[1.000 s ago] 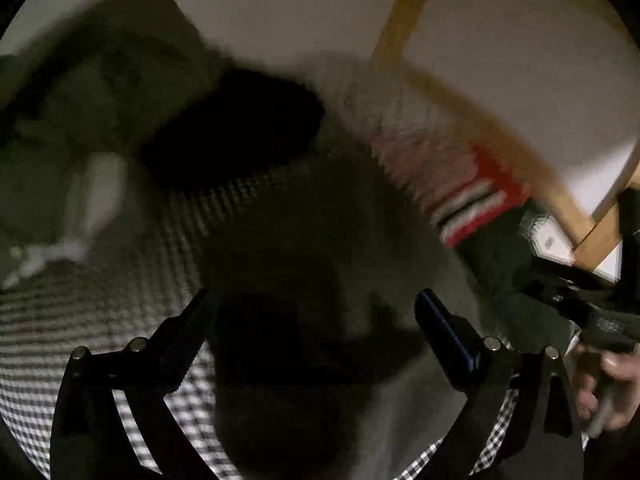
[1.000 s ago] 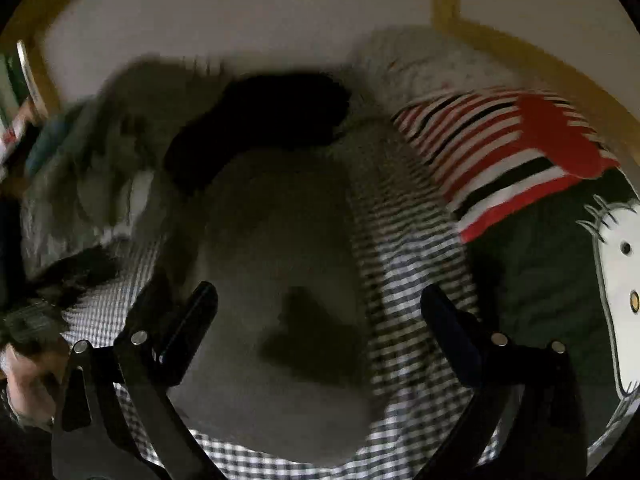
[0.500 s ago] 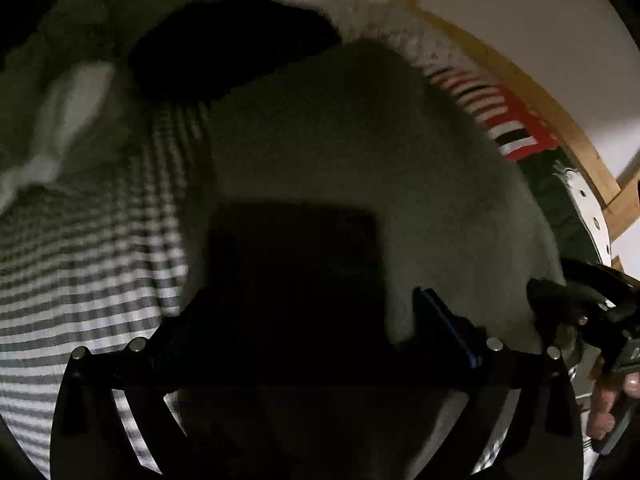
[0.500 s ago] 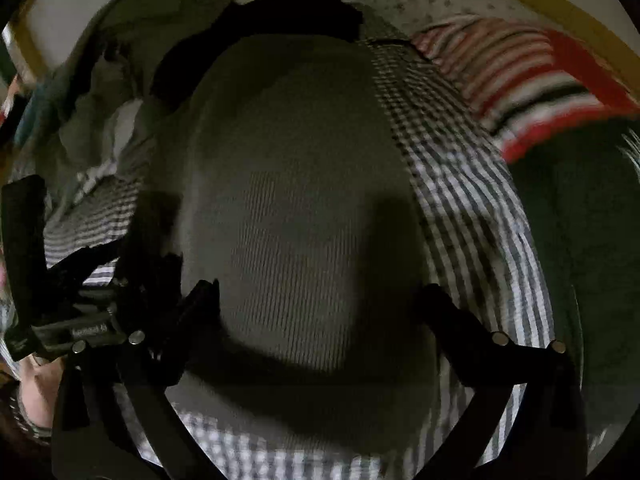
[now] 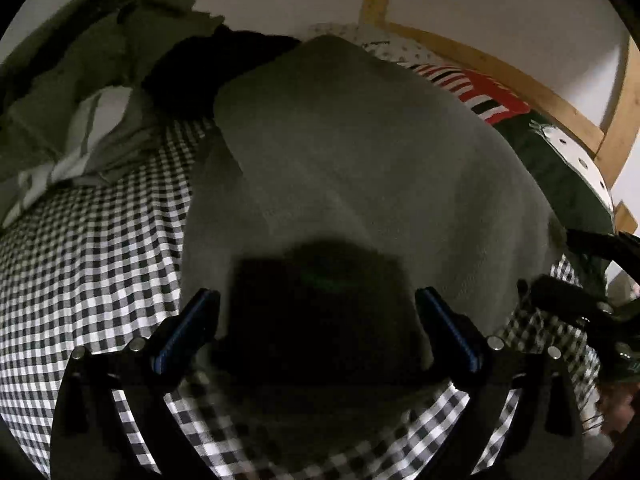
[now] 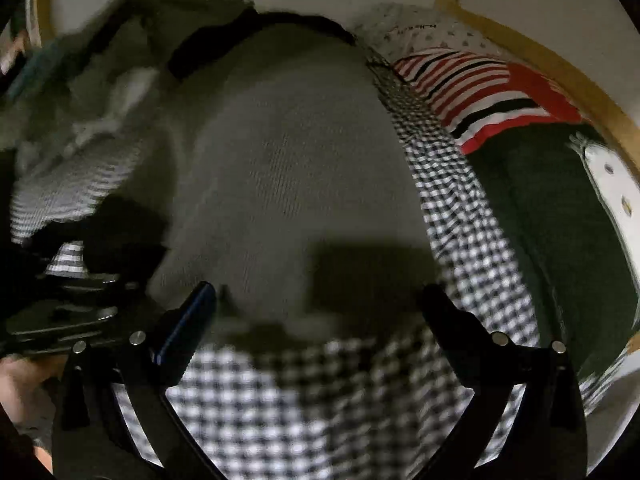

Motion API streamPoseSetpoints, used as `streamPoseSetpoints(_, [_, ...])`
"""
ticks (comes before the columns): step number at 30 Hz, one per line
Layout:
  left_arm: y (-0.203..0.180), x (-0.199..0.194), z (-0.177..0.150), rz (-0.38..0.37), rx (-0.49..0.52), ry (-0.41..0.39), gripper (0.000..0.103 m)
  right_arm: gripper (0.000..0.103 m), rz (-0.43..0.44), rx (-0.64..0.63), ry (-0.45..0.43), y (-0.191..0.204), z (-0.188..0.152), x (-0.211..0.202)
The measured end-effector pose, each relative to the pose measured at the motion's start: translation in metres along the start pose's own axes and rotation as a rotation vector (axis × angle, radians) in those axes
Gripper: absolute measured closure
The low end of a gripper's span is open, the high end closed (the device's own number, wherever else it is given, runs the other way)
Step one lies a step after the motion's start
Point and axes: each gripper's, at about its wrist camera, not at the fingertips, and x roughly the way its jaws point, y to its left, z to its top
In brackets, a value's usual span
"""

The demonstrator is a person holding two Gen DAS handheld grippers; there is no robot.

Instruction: Fold large clothes

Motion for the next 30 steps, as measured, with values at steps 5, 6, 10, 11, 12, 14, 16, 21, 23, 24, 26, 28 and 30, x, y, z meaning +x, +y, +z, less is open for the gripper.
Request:
streamPoseSetpoints(5, [0.023,-0.009,-0.014,-0.016,-0.017,-0.036,0.004,0.002,0.054,0.073,0.192,-0.006,-0.028,0.066])
streamPoseSetpoints(6, [0.021,-0.007,-0.013,-0.013,-0.012,-0.044,0.004,0.002,0.077,0.115,0.162,-0.012,-0.032,0.07])
streamPoseSetpoints(10, [0.031,-0.013,-0.021,-0.024,-0.017,-0.057,0.004,0.002,0.034,0.072,0.094,-0.004,-0.037,0.067])
streamPoseSetpoints(11, [0.029,-0.011,-0.02,-0.025,-0.019,-0.058,0.004,0.002,0.032,0.069,0.084,-0.004,-0.039,0.067])
streamPoseSetpoints(12, [0.029,-0.011,-0.022,-0.022,-0.017,-0.059,0.004,0.002,0.033,0.07,0.082,-0.004,-0.039,0.067])
streamPoseSetpoints(14, [0.024,-0.011,-0.018,-0.018,-0.014,-0.061,0.004,0.002,0.034,0.066,0.081,-0.004,-0.039,0.067])
streamPoseSetpoints(16, [0.024,-0.011,-0.017,-0.014,-0.016,-0.063,0.004,0.002,0.033,0.066,0.075,-0.005,-0.038,0.067])
streamPoseSetpoints(21, [0.023,-0.047,-0.018,0.041,-0.025,-0.114,0.004,0.003,-0.009,0.081,0.056,-0.003,-0.046,0.041])
streamPoseSetpoints(23, [0.024,-0.066,-0.025,0.065,-0.036,-0.11,0.004,0.003,-0.022,0.089,0.036,0.001,-0.05,0.02])
streamPoseSetpoints(24, [0.026,-0.074,-0.029,0.051,-0.055,-0.099,0.005,0.003,-0.023,0.097,0.031,0.002,-0.052,0.012])
streamPoseSetpoints(26, [0.03,-0.091,-0.038,0.024,-0.083,-0.077,0.004,0.003,-0.021,0.111,0.012,0.006,-0.061,-0.018])
streamPoseSetpoints(28, [0.037,-0.118,-0.054,0.043,-0.098,-0.072,0.004,0.003,-0.032,0.105,-0.01,0.017,-0.069,-0.044])
streamPoseSetpoints(30, [0.042,-0.141,-0.068,0.056,-0.11,-0.063,0.004,0.003,-0.028,0.099,-0.03,0.025,-0.079,-0.068])
